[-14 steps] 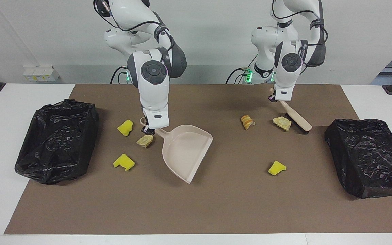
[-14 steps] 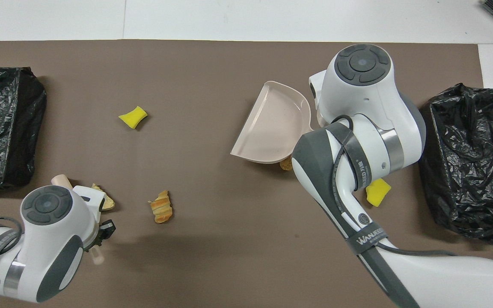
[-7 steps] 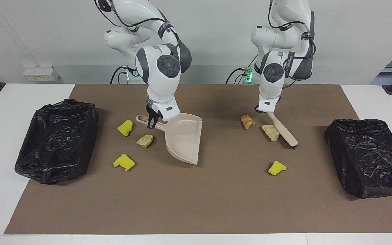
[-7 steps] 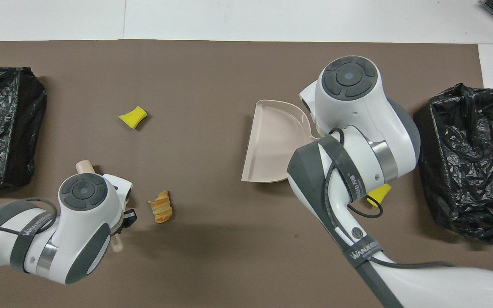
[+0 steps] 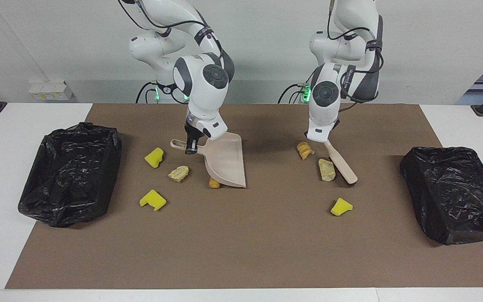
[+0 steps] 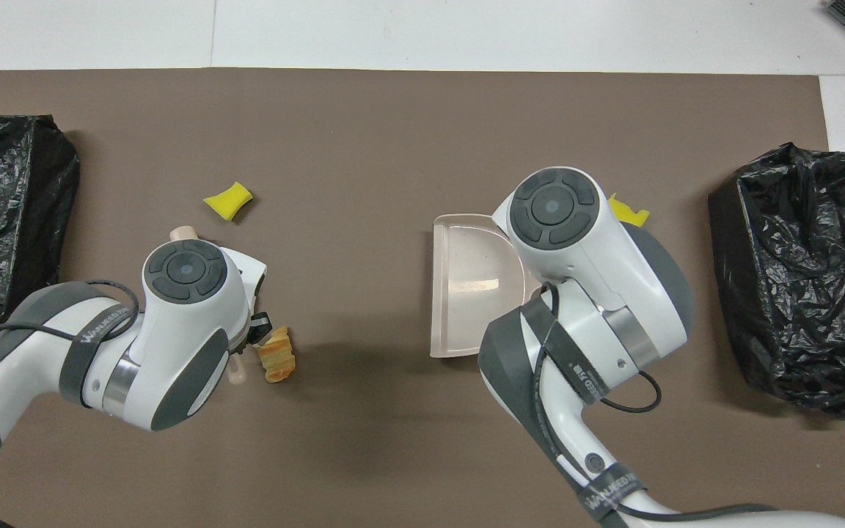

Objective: Sweep and dump trash in bin

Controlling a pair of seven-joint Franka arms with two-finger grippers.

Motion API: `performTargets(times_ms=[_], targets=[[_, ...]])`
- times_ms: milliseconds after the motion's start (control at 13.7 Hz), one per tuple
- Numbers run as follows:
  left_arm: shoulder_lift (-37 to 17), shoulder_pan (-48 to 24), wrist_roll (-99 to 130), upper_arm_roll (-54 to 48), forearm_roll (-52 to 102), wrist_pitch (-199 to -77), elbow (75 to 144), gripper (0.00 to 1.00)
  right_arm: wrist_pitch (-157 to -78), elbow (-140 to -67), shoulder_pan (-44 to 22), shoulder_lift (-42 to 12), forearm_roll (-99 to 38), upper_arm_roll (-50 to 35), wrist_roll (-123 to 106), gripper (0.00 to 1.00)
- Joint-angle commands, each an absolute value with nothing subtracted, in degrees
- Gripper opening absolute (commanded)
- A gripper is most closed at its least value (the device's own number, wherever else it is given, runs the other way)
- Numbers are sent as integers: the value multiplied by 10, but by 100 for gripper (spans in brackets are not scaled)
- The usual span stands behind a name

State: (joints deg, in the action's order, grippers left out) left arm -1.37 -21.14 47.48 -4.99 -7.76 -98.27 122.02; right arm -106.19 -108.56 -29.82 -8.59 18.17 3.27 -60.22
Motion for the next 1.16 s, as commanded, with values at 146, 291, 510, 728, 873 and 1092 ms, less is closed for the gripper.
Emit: performTargets(times_ms=[146,291,510,728,873,1092], targets=[[26,-249,480,-44,-26,-1006,1275,0,-1068,-1103,-308,-68,195,31,-619,0],[21,-279,479,-43,0,-1030,1285,0,-1071,-1101,-308,-69,197,30,-618,0],[16,-310,476,-43,18,-1065,1276,0,-1070,-1101,-323,-69,196,30,-613,0],[26,-313,437,-42,18,-1045,1267,0,-1079,-1105,-331,-76,195,29,-568,0],[46,-307,404,-34,15,-1020,1248,0,-1090,-1107,-330,-77,184,29,-555,0],[57,-277,321,-28,-2,-1011,1231,0,-1151,-1131,-315,-77,115,30,-533,0]])
